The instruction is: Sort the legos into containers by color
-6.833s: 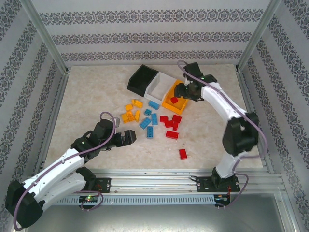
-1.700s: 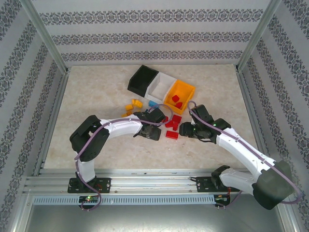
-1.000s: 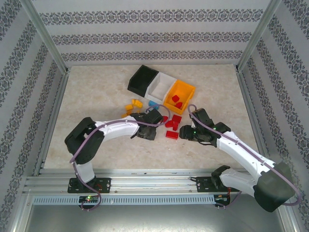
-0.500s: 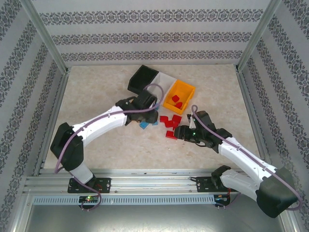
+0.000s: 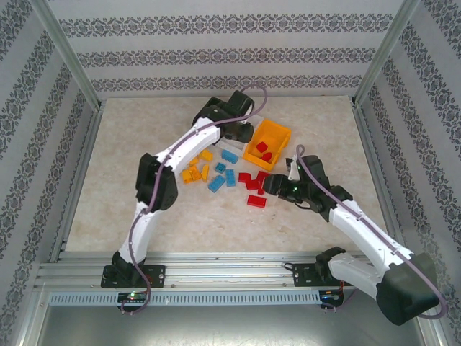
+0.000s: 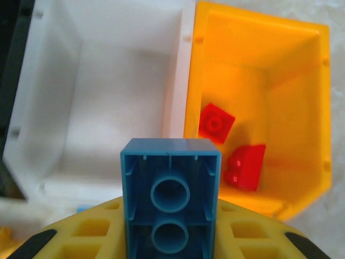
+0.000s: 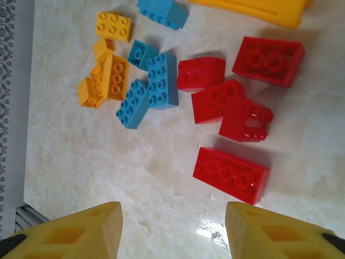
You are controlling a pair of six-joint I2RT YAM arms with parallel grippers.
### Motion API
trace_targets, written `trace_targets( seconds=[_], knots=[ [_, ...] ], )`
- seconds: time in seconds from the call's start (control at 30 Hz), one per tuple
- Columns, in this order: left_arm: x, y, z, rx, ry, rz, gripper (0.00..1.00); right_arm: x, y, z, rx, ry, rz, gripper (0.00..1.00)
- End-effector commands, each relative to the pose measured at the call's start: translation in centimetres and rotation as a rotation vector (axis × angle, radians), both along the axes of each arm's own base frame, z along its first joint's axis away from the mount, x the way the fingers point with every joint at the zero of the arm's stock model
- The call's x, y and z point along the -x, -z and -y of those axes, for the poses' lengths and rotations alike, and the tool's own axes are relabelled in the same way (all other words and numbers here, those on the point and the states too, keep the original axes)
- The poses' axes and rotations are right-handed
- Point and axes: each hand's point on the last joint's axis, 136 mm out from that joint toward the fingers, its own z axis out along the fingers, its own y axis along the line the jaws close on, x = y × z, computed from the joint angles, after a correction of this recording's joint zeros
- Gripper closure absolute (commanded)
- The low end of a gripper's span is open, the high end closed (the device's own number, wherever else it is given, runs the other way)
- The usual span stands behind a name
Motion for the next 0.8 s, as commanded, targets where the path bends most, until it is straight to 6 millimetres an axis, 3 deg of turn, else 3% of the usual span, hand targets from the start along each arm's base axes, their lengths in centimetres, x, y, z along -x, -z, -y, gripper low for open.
trace_targets(
  seconds=[0.0,0.23,0.63,0.77],
  knots=[
    [-0.6,2.4,-1.6,-0.111,0.017,-0.057,0.73,-0.9,-1.3,-0.4,-0.005,-0.034,0.029,0.46],
    [-3.9,5.4,-2.9,-0.072,-0.058,-0.071,0.73,-1.1,-1.3,-0.3,0.001,-0.032,0.027,0.46],
    [-5.4,7.1,-2.8,-0.023,-0.067,-0.071,0.67,-1.0,-0.6,-0.2,0.014,-0.026,0.009,0.45],
    [-5.5,7.5,-2.7,-0.014,-0.068,-0.077,0.61,-1.0,-0.7,-0.1,0.02,-0.025,0.01,0.44]
  ],
)
